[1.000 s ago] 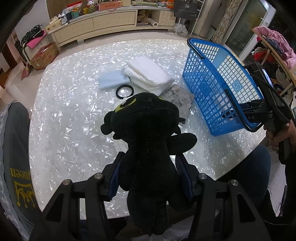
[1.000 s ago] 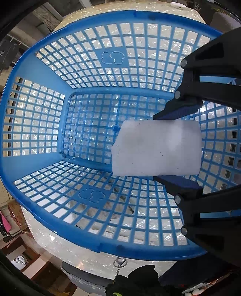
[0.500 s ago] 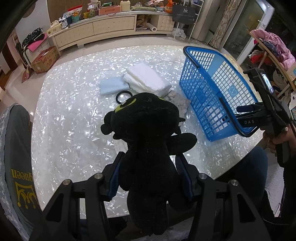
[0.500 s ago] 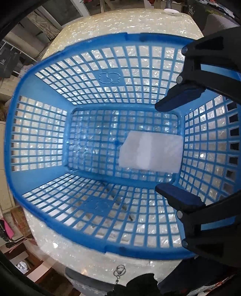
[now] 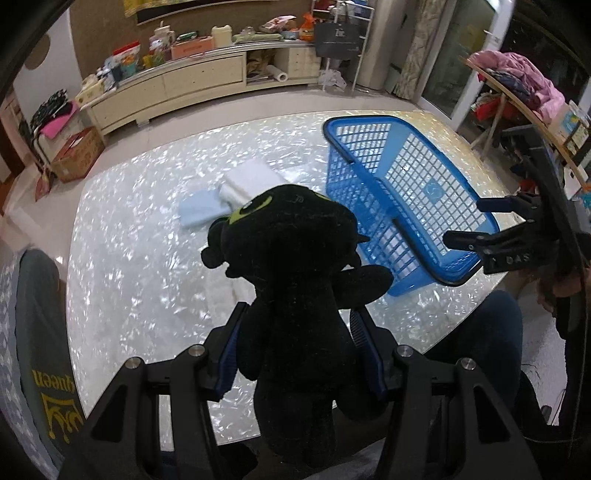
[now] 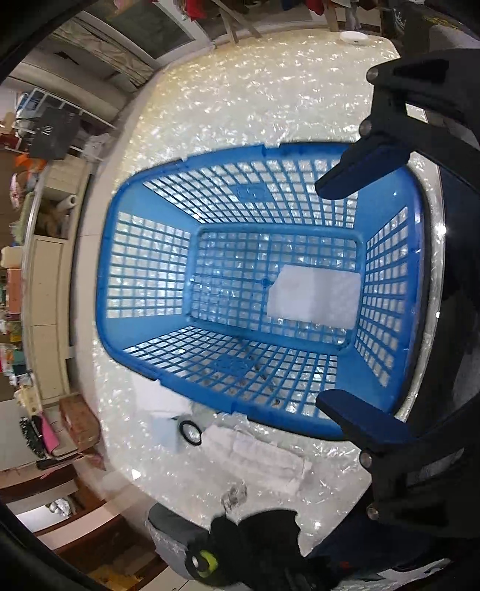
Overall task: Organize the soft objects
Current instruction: 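Release the white sponge pad into the blue basket with the right gripper, then carry the black plush toy over the blue basket and release it with the left gripper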
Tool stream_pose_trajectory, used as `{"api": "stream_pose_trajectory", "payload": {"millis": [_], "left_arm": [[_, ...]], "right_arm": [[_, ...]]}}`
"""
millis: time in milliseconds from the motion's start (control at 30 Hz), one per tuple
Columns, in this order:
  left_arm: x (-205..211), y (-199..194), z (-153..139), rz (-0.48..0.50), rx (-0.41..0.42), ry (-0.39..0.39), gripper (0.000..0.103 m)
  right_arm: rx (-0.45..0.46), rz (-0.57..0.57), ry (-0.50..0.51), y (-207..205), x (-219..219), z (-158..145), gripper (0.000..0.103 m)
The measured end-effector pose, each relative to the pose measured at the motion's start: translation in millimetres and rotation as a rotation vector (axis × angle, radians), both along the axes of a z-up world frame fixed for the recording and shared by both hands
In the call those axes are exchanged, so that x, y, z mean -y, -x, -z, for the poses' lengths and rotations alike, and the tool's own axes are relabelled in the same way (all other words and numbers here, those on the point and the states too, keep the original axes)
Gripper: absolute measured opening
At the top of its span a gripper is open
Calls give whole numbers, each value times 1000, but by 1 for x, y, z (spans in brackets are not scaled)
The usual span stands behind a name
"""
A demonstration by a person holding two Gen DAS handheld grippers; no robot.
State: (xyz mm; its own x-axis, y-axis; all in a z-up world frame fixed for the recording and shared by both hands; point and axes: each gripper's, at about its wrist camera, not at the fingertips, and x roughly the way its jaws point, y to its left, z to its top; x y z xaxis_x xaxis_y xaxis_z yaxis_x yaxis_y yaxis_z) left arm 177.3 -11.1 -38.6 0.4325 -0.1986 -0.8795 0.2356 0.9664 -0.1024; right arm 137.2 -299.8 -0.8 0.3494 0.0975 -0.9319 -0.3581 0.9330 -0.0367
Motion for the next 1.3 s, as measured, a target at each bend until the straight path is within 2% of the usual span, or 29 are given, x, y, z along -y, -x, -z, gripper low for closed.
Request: {"api": "stream_pose_trajectory", "payload": {"millis": [100,233,500,900,1300], "left_arm": [[14,-6,-4,26,2,-19,53],[36,-14,-12,63,10,-37,53],[84,-32,-21,137,23,-53,53],[148,-63,-24,227,5,-85,53],[199,-110,-3,285,-50,-118,53]], "right_arm": [[25,1,-20,7,9,-6,103],[47,4,-34,8,25,5,103],[30,87,-58,0,65,26,103],[34,171,-101,-9,109,29,103],[22,190,-139,-22,128,38,103]]}}
